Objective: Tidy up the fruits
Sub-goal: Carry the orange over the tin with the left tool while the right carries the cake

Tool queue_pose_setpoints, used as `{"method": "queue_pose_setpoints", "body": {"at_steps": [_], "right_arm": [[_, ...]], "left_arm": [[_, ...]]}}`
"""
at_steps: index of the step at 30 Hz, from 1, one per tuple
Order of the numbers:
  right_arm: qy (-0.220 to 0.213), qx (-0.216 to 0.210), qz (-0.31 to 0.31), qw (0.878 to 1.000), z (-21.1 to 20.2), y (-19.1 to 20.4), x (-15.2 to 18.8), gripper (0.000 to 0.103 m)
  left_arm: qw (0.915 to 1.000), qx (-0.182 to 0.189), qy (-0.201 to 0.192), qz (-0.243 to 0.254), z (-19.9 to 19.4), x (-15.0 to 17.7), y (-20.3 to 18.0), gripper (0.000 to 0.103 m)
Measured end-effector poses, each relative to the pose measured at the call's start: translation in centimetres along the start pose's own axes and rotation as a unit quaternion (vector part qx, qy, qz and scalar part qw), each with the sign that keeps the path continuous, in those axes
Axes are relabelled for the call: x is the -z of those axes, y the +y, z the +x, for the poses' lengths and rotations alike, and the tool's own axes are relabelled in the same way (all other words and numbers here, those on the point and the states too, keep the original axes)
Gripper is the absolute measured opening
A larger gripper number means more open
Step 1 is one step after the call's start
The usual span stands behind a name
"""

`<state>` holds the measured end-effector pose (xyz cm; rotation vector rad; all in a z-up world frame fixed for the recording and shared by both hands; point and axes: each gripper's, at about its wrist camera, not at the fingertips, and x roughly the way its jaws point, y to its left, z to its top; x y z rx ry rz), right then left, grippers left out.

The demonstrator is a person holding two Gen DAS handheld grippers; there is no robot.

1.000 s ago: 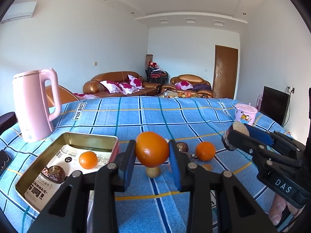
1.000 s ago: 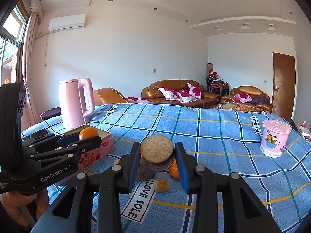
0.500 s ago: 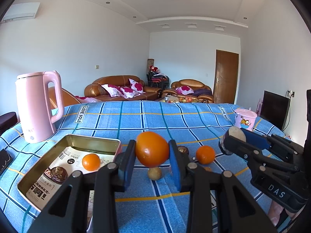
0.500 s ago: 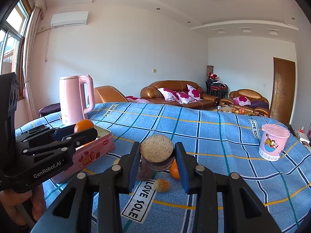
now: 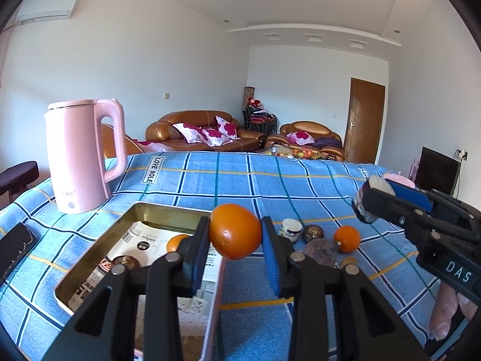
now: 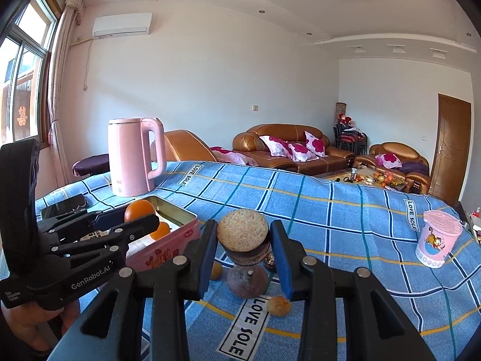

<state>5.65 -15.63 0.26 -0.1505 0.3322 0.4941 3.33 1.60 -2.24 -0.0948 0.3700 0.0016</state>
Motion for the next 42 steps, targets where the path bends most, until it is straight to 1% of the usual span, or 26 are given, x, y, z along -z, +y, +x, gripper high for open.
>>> {"method": "queue_pose_setpoints", "body": {"at_steps": [7, 14, 20, 26, 32, 42], "right_arm": [[0.008, -0.038, 0.000, 0.999, 1.8, 2.1, -1.5, 0.038], [0.015, -0.071, -0.016, 0.997, 3.6, 4.8, -2.6, 0.038], [0.030, -0.091, -0.025, 0.995, 5.9, 6.7, -2.8, 0.038], [0.054, -0.106, -0.029, 0.992, 8.1, 8.3, -2.1, 0.038], [0.080, -0.118, -0.031, 0.989, 10.1, 9.4, -1.0, 0.038], [0.098, -0.125, -0.041, 0.986, 11.4, 10.5, -0.2, 0.038]], "left_arm": [[0.9990, -0.041, 0.013, -0.008, 0.0, -0.7, 4.5, 0.035], [0.9971, -0.066, 0.038, -0.005, 1.2, -1.0, 7.6, 0.035], [0.9952, -0.073, 0.065, 0.012, 2.7, -0.9, 8.4, 0.035], [0.9923, -0.077, 0.095, 0.021, 4.1, -0.5, 9.2, 0.035], [0.9907, -0.081, 0.108, 0.021, 4.5, -0.2, 9.6, 0.035], [0.9877, -0.084, 0.129, 0.026, 5.4, 0.3, 9.9, 0.035]]}}
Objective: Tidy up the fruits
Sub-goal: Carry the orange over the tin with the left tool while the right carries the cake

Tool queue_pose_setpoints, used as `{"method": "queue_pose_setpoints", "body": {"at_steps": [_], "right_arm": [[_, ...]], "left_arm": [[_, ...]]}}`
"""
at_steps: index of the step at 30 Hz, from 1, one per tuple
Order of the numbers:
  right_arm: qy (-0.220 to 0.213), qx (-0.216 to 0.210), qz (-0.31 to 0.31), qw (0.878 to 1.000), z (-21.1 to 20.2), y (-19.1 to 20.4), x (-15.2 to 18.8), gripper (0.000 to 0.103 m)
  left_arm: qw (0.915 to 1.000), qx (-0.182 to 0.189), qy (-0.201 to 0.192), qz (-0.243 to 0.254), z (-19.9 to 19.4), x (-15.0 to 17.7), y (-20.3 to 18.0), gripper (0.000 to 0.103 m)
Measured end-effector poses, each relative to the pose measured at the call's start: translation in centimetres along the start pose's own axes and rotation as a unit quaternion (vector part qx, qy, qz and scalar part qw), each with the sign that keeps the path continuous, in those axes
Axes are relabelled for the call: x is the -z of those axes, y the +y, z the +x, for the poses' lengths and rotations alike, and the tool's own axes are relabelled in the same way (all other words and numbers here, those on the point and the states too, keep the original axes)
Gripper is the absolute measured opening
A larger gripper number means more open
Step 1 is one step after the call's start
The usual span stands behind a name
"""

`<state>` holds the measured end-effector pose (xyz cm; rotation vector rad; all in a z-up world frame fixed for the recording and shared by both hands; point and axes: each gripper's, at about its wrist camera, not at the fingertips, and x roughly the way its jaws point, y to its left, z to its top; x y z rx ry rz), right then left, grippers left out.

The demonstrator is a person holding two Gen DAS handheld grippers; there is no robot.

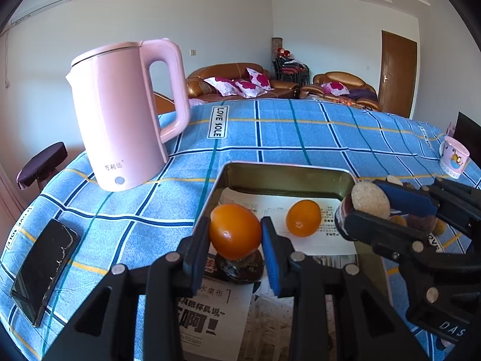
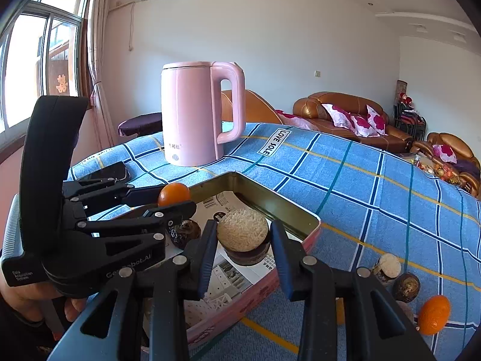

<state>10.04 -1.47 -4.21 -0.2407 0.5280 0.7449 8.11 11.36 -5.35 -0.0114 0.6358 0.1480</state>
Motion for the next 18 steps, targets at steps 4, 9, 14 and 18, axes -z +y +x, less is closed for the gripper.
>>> {"method": "queue_pose_setpoints", "body": {"at_steps": [4, 9, 14, 18], "right_arm": [[0.009, -0.001, -0.003, 1.000, 0.6, 0.1, 0.0, 0.038], [0.022, -0.002, -0.002, 1.000, 1.2, 0.1, 0.3, 0.038], [0.029, -0.002, 0.000, 1.000, 1.4, 0.1, 0.4, 0.038], [0.035, -0.001, 0.000, 0.999, 1.7, 0.1, 0.4, 0.038]], "left_arm": [[1.0000, -0.001, 0.006, 0.002, 0.3, -0.1, 0.0, 0.035], [0.9999, -0.002, 0.016, 0.006, 0.8, -0.1, -0.2, 0.035], [0.9997, -0.002, 0.023, 0.010, 1.0, -0.1, -0.4, 0.035], [0.9996, -0.003, 0.026, 0.011, 1.2, -0.1, -0.4, 0.036]]}}
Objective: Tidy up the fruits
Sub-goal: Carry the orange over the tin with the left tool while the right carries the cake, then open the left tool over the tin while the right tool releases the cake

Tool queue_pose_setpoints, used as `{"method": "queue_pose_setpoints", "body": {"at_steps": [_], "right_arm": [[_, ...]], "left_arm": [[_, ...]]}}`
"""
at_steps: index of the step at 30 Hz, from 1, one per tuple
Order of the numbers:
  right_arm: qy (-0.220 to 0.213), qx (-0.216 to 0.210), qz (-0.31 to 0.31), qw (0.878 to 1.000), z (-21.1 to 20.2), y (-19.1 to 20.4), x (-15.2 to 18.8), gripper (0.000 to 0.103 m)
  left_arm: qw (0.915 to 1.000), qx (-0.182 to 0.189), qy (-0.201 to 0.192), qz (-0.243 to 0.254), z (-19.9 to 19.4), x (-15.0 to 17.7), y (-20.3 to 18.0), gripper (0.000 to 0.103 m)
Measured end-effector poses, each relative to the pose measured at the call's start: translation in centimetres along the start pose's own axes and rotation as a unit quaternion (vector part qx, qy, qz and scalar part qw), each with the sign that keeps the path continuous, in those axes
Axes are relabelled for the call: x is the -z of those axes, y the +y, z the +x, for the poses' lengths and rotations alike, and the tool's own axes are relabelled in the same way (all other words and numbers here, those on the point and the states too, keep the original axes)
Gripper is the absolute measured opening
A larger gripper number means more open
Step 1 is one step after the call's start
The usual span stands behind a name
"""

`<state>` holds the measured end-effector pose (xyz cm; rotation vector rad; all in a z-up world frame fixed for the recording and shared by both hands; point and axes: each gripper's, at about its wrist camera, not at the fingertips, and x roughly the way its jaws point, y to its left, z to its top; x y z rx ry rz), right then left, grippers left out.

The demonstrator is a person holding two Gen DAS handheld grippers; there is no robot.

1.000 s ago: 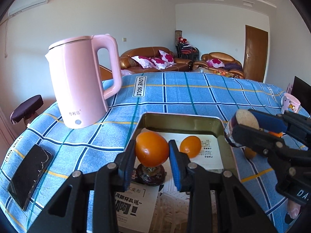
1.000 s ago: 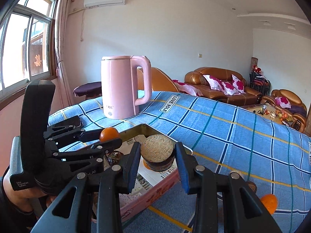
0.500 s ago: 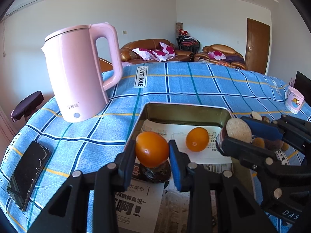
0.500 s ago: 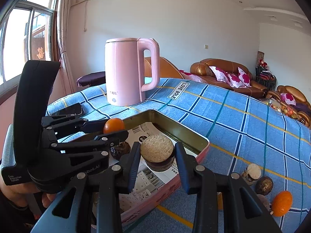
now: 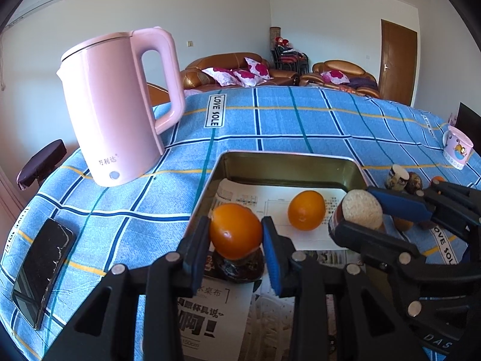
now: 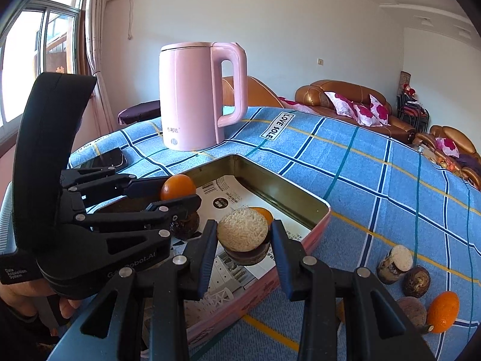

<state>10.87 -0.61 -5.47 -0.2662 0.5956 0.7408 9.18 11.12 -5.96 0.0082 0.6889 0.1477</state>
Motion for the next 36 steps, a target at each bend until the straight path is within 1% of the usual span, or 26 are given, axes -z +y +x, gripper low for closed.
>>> {"method": "queue_pose_setpoints", "body": {"at_steps": [11, 22, 24, 25, 27, 32, 33, 34, 35, 36], "right_arm": [[0.021, 0.005, 0.001, 1.000, 1.1, -0.1, -0.1, 0.038], [0.024, 0.007, -0.002, 1.000, 1.3, 0.0, -0.1, 0.038], [0.025, 0.010, -0.005, 1.000, 1.4, 0.1, 0.0, 0.039], [0.025, 0.012, -0.006, 1.000, 1.4, 0.1, 0.0, 0.039], [0.025, 0.013, -0.005, 1.000, 1.3, 0.1, 0.0, 0.039], [0.021, 0.019, -0.003, 1.000, 1.1, 0.1, 0.1, 0.041], [0.018, 0.023, -0.001, 1.000, 0.9, 0.0, 0.1, 0.043], [0.013, 0.028, 0.003, 1.000, 0.6, -0.1, 0.2, 0.046], [0.005, 0.032, 0.006, 0.999, 0.2, -0.3, 0.3, 0.052], [-0.005, 0.035, 0.009, 0.999, -0.4, -0.5, 0.4, 0.056]], "left_arm": [[0.9999, 0.000, 0.011, 0.003, 0.4, 0.0, -0.1, 0.037], [0.9999, -0.007, 0.009, 0.007, 0.5, 0.1, -0.2, 0.039], [0.9999, -0.011, 0.007, 0.005, 0.3, 0.1, -0.1, 0.042], [0.9999, -0.013, 0.005, 0.002, 0.3, 0.1, 0.0, 0.047], [1.0000, -0.007, 0.003, -0.003, 0.2, 0.1, 0.2, 0.048], [0.9998, -0.006, 0.001, -0.018, -0.2, 0.3, 0.4, 0.050], [0.9997, -0.003, -0.003, -0.025, -0.5, 0.3, 0.5, 0.052], [0.9995, 0.003, -0.007, -0.030, -0.9, 0.4, 0.6, 0.058], [0.9994, 0.007, -0.012, -0.032, -1.3, 0.5, 0.5, 0.069], [0.9992, 0.005, -0.023, -0.032, -1.9, 0.5, 0.3, 0.076]]}}
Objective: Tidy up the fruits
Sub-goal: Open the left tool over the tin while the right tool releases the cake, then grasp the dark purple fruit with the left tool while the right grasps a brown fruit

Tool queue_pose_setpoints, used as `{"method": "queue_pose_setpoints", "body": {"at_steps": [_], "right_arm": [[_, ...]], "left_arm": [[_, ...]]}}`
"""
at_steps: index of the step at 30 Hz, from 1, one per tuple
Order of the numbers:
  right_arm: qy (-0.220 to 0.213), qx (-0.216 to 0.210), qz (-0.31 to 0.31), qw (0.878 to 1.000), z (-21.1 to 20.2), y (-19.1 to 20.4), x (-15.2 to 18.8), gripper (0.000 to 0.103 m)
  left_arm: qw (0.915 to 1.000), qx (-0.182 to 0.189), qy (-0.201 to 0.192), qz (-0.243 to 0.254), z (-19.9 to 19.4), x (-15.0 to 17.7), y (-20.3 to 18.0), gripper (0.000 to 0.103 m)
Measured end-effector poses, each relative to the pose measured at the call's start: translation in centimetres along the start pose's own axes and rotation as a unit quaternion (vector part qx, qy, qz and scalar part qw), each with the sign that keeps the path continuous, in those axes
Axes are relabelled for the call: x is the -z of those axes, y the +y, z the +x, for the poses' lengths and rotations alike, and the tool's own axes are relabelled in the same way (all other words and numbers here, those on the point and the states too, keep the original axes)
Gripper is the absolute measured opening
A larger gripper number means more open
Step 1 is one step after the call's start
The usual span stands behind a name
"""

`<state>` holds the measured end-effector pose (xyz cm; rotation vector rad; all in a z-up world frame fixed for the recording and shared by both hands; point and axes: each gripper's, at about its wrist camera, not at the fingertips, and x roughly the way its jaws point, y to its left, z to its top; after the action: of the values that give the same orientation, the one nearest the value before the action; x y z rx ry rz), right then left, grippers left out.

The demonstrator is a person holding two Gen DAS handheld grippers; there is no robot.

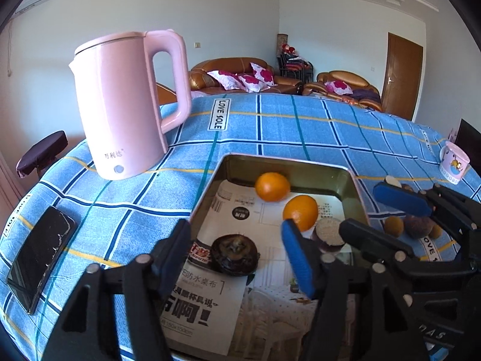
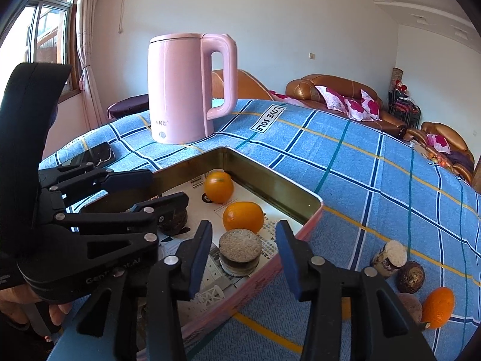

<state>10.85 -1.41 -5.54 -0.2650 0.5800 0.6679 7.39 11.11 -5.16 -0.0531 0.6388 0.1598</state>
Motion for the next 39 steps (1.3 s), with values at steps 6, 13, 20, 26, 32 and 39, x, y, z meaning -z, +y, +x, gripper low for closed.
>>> {"method": "queue_pose_setpoints", "body": {"at_steps": [6, 13, 20, 26, 32, 39], "right_arm": [[-0.041, 0.029, 0.008, 0.999, -4.9, -2.9, 1.2, 0.060], [-0.036, 0.102, 0.061, 0.992, -9.7, -9.6, 4.1, 0.064], [0.002, 0.127, 0.096, 0.987, -10.4, -13.6, 6.8, 0.064], [0.038, 0.107, 0.101, 0.988, -9.3, -14.2, 7.2, 0.064], [0.086, 0.082, 0.102, 0.988, -7.1, -14.3, 7.5, 0.048], [0.133, 0.041, 0.117, 0.983, -5.1, -14.9, 7.9, 0.036]], "left_arm": [[0.9982, 0.020, -0.056, 0.007, -3.4, -0.5, -2.4, 0.100], [0.9961, 0.047, -0.065, 0.037, -4.1, -0.7, -7.3, 0.100], [0.9927, 0.079, -0.054, 0.073, -3.5, -0.5, -12.6, 0.100], [0.9900, 0.088, -0.043, 0.102, -2.3, -0.3, -15.2, 0.100], [0.9917, 0.084, -0.026, 0.093, -1.1, -0.3, -14.5, 0.100], [0.9904, 0.096, -0.024, 0.096, -1.1, -0.2, -14.8, 0.100]]}}
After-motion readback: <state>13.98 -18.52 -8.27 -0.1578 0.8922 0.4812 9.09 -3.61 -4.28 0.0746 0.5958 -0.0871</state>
